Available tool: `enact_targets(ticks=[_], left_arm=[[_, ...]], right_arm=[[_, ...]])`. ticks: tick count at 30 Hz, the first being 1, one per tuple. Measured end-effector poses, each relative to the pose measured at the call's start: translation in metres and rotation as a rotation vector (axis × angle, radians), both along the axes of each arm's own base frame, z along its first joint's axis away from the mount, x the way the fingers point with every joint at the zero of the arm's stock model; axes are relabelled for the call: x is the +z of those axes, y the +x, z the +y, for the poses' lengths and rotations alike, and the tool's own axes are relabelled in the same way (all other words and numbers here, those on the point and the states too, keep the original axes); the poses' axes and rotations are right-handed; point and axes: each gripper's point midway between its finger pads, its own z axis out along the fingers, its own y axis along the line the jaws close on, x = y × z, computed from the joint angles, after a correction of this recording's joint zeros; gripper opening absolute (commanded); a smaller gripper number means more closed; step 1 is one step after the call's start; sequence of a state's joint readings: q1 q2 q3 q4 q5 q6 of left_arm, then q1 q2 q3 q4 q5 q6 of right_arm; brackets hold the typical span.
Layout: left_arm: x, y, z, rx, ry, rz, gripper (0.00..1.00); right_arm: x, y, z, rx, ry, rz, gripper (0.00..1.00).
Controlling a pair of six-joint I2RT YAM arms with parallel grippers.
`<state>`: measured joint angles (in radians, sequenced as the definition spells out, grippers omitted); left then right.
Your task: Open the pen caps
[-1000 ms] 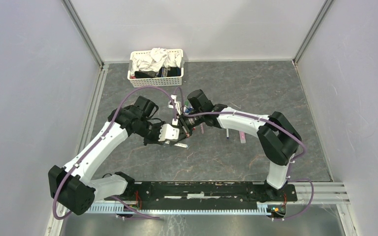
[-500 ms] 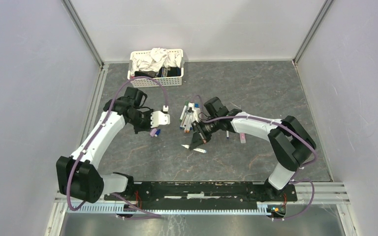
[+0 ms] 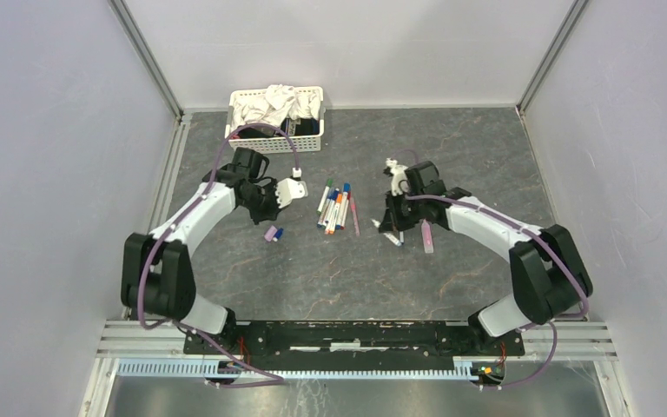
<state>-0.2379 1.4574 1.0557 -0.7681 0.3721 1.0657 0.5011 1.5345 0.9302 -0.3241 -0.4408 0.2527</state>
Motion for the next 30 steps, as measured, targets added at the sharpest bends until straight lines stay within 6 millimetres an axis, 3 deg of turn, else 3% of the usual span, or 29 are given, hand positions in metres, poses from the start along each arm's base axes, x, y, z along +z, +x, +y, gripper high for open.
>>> enact_targets(ticks=[4, 12, 19, 22, 25, 27, 30], left_arm=[[-0.024, 0.009, -0.002, 0.069, -0.008, 0.049, 0.22], [-0.053, 0.027, 0.0, 0.177, 0.011, 0.074, 0.23], [-0.073, 0.027, 0.002, 0.214, 0.032, 0.112, 0.28], [-0.074, 0.028, 0.001, 0.218, 0.029, 0.11, 0.43], [-0.073, 0.028, 0.0, 0.227, 0.022, 0.111, 0.49], [-0.073, 0.028, 0.0, 0.23, 0.019, 0.113, 0.62], [-0.073, 0.027, -0.001, 0.234, 0.012, 0.121, 0.64]], right_arm=[[-0.017, 0.013, -0.049, -0.19, -0.142, -0.045, 0.0], [-0.038, 0.019, -0.102, -0.395, -0.307, -0.079, 0.0], [-0.046, 0.027, -0.115, -0.462, -0.354, -0.103, 0.04], [-0.052, 0.029, -0.117, -0.472, -0.37, -0.101, 0.1], [-0.056, 0.03, -0.118, -0.479, -0.383, -0.097, 0.17], [-0.057, 0.03, -0.12, -0.484, -0.389, -0.098, 0.21], [-0.057, 0.032, -0.122, -0.493, -0.398, -0.107, 0.27]])
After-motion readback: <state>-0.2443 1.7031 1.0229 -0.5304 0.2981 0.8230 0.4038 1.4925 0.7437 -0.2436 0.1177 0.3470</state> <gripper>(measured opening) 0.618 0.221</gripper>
